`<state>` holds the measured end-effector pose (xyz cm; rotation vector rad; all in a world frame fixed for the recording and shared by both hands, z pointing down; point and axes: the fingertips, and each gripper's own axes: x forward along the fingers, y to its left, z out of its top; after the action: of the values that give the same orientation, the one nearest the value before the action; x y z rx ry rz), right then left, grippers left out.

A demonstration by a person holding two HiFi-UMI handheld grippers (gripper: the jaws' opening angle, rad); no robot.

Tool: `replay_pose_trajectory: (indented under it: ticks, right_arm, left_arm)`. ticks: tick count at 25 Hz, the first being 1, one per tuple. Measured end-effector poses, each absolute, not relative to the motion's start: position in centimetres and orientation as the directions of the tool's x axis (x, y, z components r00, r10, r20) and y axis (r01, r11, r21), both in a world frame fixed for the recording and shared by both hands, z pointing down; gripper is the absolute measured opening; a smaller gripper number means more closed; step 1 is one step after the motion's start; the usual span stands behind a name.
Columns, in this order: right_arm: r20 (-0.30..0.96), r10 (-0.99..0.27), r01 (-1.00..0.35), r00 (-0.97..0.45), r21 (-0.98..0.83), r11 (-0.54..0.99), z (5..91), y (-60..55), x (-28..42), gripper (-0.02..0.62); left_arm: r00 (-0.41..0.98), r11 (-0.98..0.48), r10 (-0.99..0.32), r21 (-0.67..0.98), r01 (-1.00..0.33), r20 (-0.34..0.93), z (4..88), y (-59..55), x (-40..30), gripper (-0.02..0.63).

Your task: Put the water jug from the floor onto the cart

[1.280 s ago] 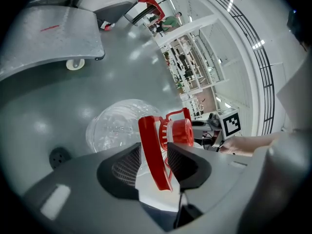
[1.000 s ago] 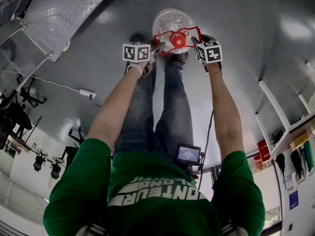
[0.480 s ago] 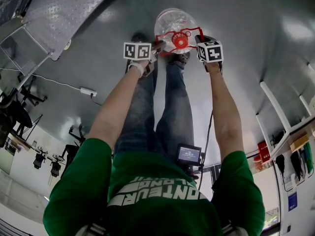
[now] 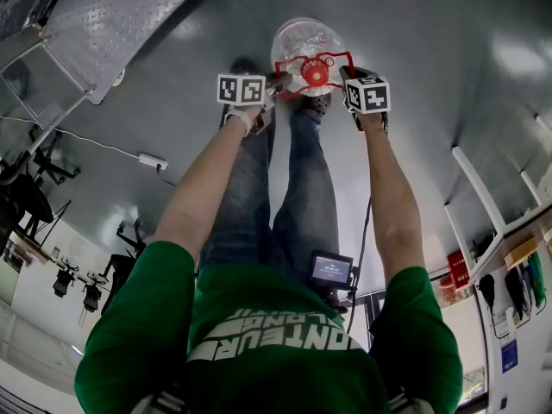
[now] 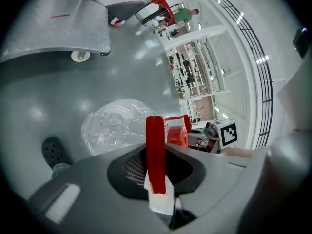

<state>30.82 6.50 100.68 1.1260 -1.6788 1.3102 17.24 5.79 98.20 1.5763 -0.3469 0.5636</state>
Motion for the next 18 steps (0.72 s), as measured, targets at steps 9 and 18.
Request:
replay_pose_trajectory:
  ticks: [9,18]
  right_arm:
    - [0.894,-0.239,-0.925,-0.378,-0.361,0.116,97.7,5.5,29.9,-0.008]
    - [0.869,-0.302,-0.92,-0.392,-0.364,0.145,91.2,3.6,29.1,-0.008]
  left_arm:
    - [0.871,-0.075,0.064,0.873,-0.483,0.487,95.4,4.9,16.7,0.072]
    - [0.915,-0.067,-0.011,0.912,-0.404,0.404,89.6,3.3,15.9,0.071]
